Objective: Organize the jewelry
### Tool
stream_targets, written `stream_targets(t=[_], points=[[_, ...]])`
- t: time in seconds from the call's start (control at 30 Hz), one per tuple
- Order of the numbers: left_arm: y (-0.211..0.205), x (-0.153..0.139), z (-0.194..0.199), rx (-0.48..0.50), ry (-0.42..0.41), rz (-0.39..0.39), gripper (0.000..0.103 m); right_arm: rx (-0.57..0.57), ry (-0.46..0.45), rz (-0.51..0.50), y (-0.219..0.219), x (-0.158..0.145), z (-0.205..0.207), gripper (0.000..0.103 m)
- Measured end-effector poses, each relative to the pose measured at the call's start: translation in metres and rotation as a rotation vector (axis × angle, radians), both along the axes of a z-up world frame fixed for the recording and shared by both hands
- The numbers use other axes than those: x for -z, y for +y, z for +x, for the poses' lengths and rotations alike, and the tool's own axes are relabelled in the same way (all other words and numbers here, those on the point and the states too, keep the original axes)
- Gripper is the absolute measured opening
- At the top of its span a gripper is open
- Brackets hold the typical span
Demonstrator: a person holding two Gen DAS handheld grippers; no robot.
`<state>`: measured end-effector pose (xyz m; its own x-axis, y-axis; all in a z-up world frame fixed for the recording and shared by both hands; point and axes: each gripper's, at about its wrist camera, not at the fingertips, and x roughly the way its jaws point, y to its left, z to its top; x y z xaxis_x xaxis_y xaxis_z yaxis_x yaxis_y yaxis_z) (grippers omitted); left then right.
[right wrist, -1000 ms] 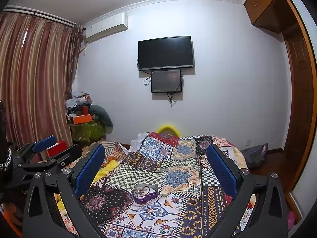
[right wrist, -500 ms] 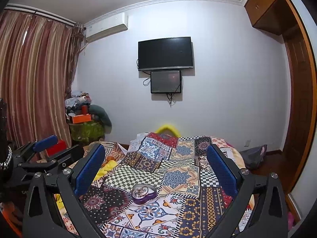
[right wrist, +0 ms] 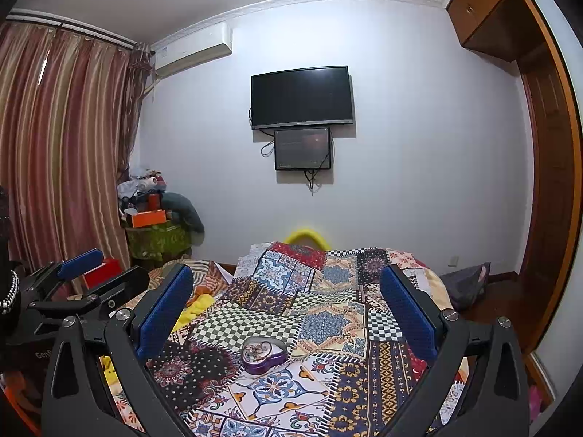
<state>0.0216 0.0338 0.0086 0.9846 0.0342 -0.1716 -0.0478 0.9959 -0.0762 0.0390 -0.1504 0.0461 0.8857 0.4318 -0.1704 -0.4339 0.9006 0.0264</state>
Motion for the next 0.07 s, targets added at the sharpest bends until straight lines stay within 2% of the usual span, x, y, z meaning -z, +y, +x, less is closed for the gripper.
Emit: stream_targets(t=[0.07], points=[[0.0001, 0.0005, 0.0011, 0.0, 0.004, 0.0, 0.1, 0.001, 0.003, 0.002, -0.0013, 0.0003, 0.0008, 0.102]])
